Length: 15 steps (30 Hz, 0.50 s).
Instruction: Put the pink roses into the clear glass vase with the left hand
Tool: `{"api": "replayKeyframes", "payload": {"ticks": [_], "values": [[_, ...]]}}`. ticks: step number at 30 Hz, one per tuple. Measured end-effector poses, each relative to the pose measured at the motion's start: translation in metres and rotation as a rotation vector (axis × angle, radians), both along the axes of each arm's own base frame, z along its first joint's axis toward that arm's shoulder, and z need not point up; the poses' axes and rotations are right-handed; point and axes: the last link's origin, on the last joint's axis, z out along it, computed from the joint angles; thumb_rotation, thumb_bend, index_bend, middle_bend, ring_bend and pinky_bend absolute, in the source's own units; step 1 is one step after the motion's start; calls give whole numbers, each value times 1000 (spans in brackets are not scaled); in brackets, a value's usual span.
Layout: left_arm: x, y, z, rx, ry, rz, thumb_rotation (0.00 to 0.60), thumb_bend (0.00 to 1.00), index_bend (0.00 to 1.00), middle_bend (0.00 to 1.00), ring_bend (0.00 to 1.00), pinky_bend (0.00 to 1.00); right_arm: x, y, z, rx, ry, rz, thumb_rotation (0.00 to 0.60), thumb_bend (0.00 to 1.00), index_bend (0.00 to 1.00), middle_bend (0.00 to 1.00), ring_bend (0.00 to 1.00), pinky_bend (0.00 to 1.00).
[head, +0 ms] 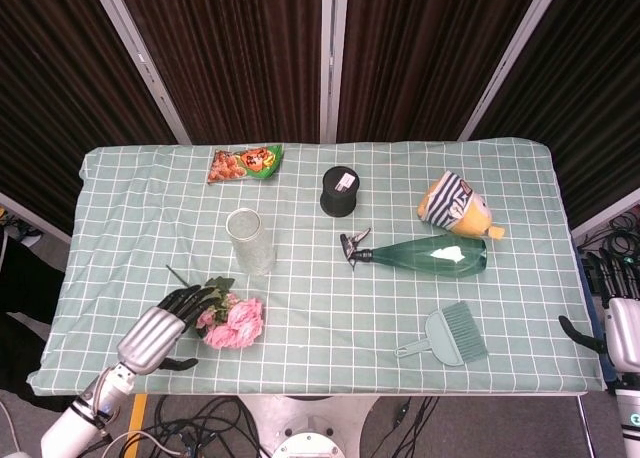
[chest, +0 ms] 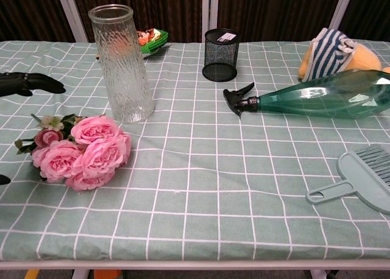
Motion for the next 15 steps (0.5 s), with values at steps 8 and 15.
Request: {"api": "replayKeyframes", "payload": {"ticks": [8, 15], "values": [[13, 15, -13, -43, 30, -55, 600, 58, 90, 31, 18, 136, -3, -1, -2, 10, -5, -14, 600, 128, 0, 0, 0, 0], [29, 28, -30, -111, 26, -95, 600, 58, 90, 31, 18, 136, -7, -2, -2, 11, -7, -28, 600, 132, 6, 0, 0, 0]]}}
